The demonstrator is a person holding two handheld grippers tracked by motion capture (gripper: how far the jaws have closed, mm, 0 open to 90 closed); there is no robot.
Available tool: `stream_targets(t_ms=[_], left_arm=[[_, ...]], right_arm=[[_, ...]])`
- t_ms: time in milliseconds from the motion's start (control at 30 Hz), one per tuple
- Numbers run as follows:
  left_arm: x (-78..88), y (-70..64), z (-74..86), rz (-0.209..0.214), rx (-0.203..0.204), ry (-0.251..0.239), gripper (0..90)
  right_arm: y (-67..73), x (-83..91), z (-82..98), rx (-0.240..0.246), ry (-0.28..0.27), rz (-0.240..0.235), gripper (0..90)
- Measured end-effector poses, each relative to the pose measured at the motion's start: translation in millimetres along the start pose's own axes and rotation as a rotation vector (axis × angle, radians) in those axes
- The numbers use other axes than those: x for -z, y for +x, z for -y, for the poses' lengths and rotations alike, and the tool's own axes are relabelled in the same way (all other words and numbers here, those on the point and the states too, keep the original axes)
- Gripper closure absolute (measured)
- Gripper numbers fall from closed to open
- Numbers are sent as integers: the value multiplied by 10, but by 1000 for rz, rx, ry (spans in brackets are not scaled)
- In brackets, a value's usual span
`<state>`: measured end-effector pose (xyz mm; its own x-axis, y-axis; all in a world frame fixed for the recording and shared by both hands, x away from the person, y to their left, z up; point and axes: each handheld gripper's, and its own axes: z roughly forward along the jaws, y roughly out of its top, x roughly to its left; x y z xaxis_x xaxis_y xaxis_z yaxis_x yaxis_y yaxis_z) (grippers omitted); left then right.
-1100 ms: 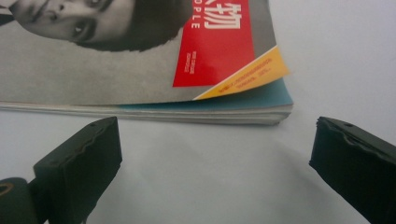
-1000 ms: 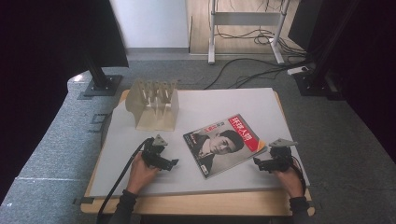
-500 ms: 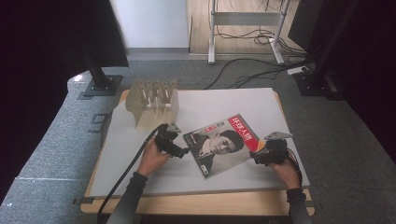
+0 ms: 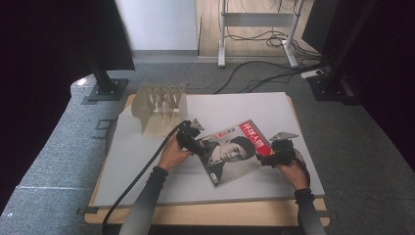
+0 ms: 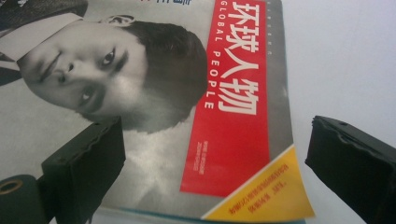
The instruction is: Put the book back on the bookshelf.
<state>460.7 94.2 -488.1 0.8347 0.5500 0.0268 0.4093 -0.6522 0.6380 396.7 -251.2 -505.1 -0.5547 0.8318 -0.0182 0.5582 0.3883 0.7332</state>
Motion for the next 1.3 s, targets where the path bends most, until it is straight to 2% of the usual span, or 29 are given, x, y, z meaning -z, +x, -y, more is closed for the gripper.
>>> stream_targets(t_ms=[133, 233, 433, 567, 700, 833, 1067, 1300], left_arm=[[-130, 29, -24, 4, 1, 9, 0], [-213, 66, -3, 21, 21, -2, 0], [-353, 94, 59, 27, 14, 36, 0], [-389, 117, 79, 62, 46, 23, 0], [-389, 93, 87, 76, 34, 19, 0], [-385, 26, 79, 92, 4, 29, 0], [-371, -29, 105, 88, 15, 19, 0], [-279, -108, 232, 84, 24, 6, 0]], right_arm=[[-17, -64, -24, -13, 5, -9, 55], [-34, -122, -26, -23, 7, -13, 62], [-78, -229, 6, -34, 19, -22, 69], [-106, -285, 33, -39, 20, -35, 70], [-133, -303, 50, -40, 15, -15, 73], [-171, -320, 66, -61, 20, -29, 64], [-161, -310, 70, -57, 19, -36, 82], [-89, -289, 99, -43, 10, -52, 81]])
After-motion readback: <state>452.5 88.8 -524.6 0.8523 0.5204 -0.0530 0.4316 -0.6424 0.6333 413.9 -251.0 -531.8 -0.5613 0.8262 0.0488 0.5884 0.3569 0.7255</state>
